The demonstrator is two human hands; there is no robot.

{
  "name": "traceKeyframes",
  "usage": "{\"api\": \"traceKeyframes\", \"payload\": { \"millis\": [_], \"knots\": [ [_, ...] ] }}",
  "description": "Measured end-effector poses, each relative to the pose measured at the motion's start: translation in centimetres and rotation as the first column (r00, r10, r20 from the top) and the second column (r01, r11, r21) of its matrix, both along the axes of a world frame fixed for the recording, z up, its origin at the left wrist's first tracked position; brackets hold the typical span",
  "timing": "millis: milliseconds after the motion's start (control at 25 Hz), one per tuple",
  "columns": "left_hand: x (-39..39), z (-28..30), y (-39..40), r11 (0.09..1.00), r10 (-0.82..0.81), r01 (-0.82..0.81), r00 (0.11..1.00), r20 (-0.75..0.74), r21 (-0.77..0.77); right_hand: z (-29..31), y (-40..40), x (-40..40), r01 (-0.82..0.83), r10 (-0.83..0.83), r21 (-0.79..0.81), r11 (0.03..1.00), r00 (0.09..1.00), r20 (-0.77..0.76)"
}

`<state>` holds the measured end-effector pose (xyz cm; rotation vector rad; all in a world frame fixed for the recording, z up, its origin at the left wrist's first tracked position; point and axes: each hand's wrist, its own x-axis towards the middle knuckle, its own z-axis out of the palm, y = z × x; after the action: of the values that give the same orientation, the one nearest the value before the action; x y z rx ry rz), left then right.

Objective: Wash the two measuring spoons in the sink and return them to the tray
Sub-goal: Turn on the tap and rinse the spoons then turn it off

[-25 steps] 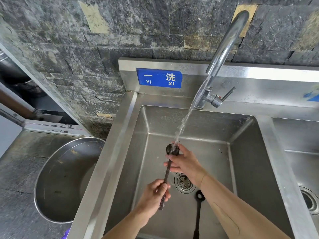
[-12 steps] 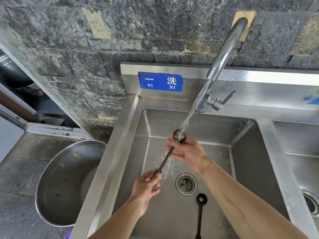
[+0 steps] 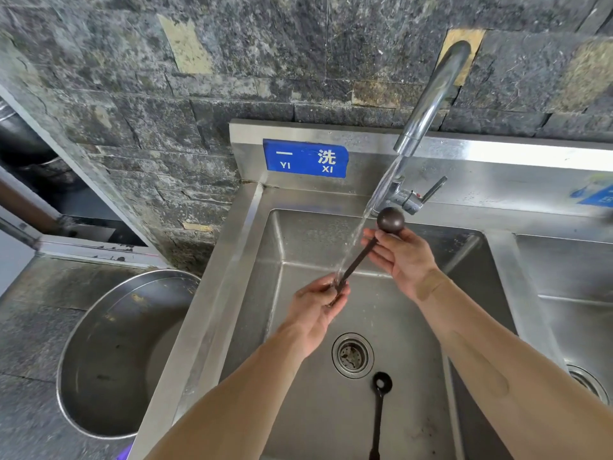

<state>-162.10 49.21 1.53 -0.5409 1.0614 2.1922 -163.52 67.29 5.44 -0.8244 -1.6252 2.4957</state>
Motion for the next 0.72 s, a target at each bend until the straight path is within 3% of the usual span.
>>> {"api": "traceKeyframes", "payload": {
  "millis": [160,320,520,720],
  "knots": [
    [0.3,0.7,-1.0,0.998,-0.009,0.009,1.000,-0.006,0.065,0.3,0.2,0.6,-0.037,0.039,0.099,0.994,0.999,-0.013],
    [3.0,-0.5,-4.5,0.995,-0.071,0.068,0.997,-0.032,-0.074,-1.4,-2.8,2.1,-0.119,0.110,0.139,0.983,0.992,0.068],
    [6.1,-3.3,-8.4,0.978,-0.032,0.041,0.999,0.043,-0.206,-3.2,-6.8,4.1,-0.253,0.240,0.122,0.960,0.965,0.109],
    [8.9,-5.1,-9.7,0.895,-0.126,0.133,0.991,0.044,-0.427,-5.2,-9.2,7.0,-0.296,0.281,0.074,0.952,0.945,0.168]
  ]
}}
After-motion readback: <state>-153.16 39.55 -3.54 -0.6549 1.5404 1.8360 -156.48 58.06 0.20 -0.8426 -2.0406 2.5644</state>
